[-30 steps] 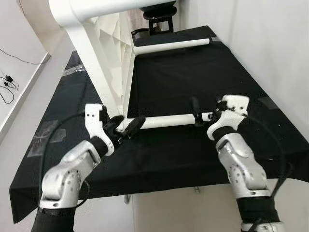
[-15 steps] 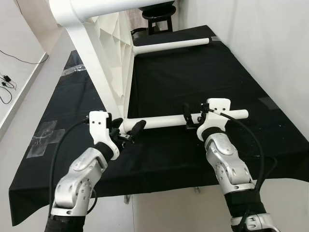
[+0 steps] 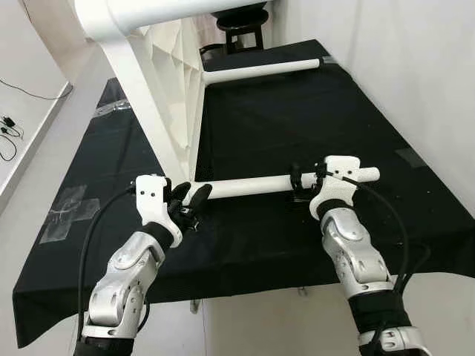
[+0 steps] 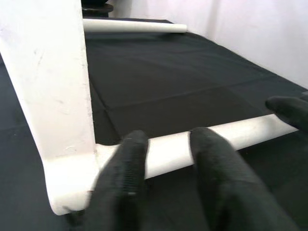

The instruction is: Building children table

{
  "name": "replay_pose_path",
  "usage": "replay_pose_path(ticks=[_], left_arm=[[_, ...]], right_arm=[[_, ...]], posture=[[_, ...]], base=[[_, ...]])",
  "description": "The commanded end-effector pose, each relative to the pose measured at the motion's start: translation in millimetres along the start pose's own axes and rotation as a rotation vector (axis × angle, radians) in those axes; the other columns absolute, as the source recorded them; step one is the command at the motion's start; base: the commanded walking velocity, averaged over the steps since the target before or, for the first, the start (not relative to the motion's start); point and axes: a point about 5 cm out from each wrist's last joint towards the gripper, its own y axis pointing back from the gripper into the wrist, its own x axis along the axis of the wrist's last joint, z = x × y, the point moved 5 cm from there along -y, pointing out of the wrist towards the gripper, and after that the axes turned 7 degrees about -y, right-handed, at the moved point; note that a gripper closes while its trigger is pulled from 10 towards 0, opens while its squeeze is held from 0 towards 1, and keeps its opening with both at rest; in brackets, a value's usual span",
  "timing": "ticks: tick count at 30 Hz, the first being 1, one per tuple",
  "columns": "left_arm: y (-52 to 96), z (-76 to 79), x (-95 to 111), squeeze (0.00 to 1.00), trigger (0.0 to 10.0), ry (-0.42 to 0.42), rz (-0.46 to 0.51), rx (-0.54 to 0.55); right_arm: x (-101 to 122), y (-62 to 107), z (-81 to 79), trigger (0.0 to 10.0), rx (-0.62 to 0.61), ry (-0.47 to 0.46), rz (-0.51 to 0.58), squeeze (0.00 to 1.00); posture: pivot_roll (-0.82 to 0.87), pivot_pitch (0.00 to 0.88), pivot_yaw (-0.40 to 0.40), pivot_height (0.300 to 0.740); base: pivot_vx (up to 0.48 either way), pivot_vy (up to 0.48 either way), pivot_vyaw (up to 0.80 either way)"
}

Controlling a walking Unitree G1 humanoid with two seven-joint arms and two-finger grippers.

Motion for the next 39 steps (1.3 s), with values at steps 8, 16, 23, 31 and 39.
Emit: replay_pose_path(ticks=[8,16,23,31,39], left_arm=[[-4.2,-4.9,-4.2,0.00,0.0,-0.038,-0.002,0.020],[-4.3,-4.8,-4.4,0.00,0.0,-0.035,0.007,0.020],[-5.0,-3.6,-4.5,0.00,0.0,-0.036,0.011,0.010],[-5.7,2.1,-9.0,0.00,10.0,-0.091,-0.024,-0.024],[-4.6,0.4,-8.1,0.00,10.0,-0.080,-0.019,-0.007]], right_arm=[[-1.5,-2.7,-3.8,10.0,0.015,0.005,0.001,0.00],[-2.8,-3.8,-4.2,10.0,0.021,0.005,-0.001,0.00],[-3.4,-4.1,-4.6,10.0,0.023,0.008,-0.002,0.00],[-4.6,-3.9,-4.8,10.0,0.025,0.009,-0.002,0.00],[-5.7,-3.6,-4.8,10.0,0.025,0.003,-0.003,0.00]], posture=[[-0.01,0.105,0.077,0.740],[-0.01,0.105,0.077,0.740],[-0.02,0.100,0.078,0.740],[-0.02,0.096,0.078,0.740],[-0.02,0.087,0.079,0.740]], base=[[0.000,0.000,0.00],[0.000,0.000,0.00],[0.000,0.000,0.00],[0.000,0.000,0.00],[0.000,0.000,0.00]])
